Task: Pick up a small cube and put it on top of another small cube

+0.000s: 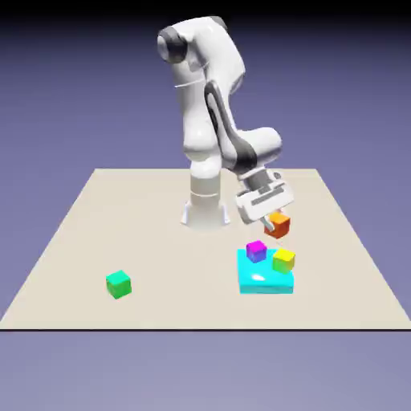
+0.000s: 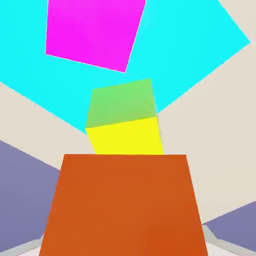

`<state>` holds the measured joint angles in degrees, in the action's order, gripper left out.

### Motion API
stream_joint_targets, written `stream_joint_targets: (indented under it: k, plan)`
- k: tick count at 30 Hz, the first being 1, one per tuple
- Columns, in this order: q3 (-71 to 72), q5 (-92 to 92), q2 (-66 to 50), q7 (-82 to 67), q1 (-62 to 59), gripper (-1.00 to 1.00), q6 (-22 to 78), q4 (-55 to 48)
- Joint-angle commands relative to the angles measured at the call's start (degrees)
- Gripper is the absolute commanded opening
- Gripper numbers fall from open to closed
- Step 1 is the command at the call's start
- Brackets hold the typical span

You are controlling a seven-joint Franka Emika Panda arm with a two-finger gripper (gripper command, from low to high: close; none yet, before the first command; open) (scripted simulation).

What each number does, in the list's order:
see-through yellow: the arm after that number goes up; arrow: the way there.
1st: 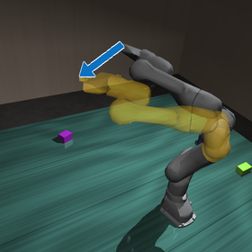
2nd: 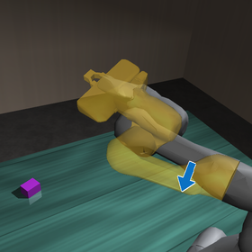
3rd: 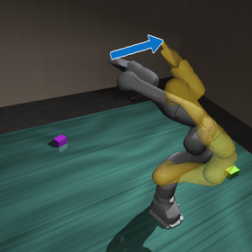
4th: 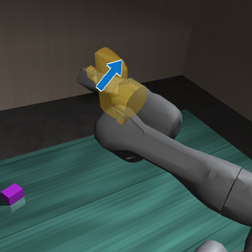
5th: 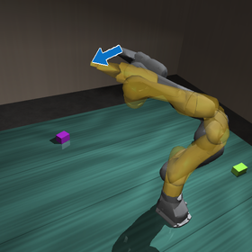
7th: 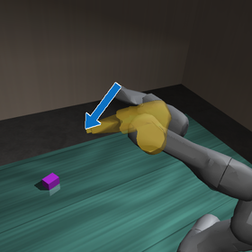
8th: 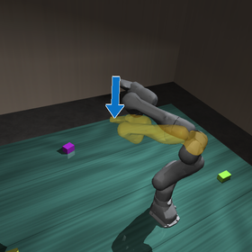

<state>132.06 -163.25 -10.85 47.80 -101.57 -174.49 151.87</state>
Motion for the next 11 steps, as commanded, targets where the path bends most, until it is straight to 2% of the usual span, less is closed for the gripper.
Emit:
stream_joint_targets:
  k: [1,9,10,11]
  plan:
    - [-1.1,1.3,1.8,2.4,1.7,-1.0,1.3,-0.2]
    - [-10.0,11.8,15.4,21.9,14.9,-1.0,11.0,-1.7]
    - [-10.0,11.8,15.4,21.9,14.9,1.0,11.0,-1.7]
    - [-10.0,11.8,15.4,21.9,14.9,1.0,11.0,-1.7]
